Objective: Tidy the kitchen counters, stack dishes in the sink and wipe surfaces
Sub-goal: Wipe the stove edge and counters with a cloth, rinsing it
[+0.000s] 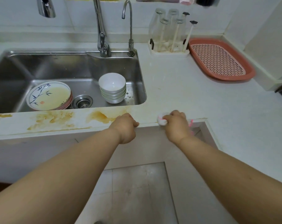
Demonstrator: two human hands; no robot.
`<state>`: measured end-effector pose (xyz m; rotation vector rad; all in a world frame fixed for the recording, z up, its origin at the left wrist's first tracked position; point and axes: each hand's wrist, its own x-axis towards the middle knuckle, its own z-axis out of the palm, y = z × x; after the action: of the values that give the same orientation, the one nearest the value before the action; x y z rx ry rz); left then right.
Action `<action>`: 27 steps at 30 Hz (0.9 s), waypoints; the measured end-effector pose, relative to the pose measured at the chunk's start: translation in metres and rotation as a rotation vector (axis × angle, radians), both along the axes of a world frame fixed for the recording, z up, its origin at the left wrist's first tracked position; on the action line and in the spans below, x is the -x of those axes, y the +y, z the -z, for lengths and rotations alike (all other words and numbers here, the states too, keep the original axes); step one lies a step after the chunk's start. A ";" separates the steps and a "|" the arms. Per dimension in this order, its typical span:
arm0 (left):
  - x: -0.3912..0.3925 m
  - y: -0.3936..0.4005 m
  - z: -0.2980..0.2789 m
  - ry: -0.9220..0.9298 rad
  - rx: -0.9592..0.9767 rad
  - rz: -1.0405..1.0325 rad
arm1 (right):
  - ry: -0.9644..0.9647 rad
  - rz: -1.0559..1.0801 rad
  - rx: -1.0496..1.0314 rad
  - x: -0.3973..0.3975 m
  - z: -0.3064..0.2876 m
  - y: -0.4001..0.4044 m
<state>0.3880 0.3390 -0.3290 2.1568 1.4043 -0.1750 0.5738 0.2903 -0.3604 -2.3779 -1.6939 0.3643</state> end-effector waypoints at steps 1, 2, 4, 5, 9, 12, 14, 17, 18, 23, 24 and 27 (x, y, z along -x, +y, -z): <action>0.000 0.001 0.000 -0.003 -0.002 -0.005 | 0.031 -0.057 -0.011 0.021 0.002 0.005; 0.000 0.001 0.000 -0.005 0.000 -0.009 | 0.049 -0.110 -0.025 0.039 0.003 0.007; -0.001 0.001 0.000 0.002 -0.006 -0.009 | 0.051 -0.205 -0.010 0.049 0.005 0.007; -0.001 0.000 0.000 0.005 -0.004 -0.010 | 0.035 -0.235 0.005 0.041 0.003 0.004; 0.000 -0.002 0.001 0.006 0.006 -0.011 | -0.090 -0.070 0.064 -0.032 -0.005 -0.015; 0.001 -0.002 0.003 -0.005 0.005 -0.007 | -0.122 -0.005 0.062 -0.036 -0.008 -0.019; 0.001 -0.002 0.003 -0.002 0.004 -0.001 | -0.050 -0.037 0.044 -0.003 -0.005 -0.007; 0.001 -0.001 0.004 -0.008 0.002 -0.007 | 0.007 -0.183 0.056 0.049 0.003 0.009; 0.001 -0.002 0.004 -0.001 0.003 -0.004 | -0.010 -0.236 0.064 0.052 0.002 0.009; 0.002 -0.001 0.004 -0.006 0.001 -0.001 | -0.140 -0.107 0.117 -0.029 -0.012 -0.012; 0.003 -0.002 0.005 -0.008 0.001 0.002 | -0.176 -0.060 0.129 -0.037 -0.013 -0.016; 0.002 -0.002 0.005 -0.005 -0.003 0.011 | -0.138 -0.034 0.081 -0.012 -0.008 -0.008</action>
<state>0.3859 0.3372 -0.3339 2.1665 1.3907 -0.1712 0.5862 0.2821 -0.3528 -2.4873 -1.8141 0.2857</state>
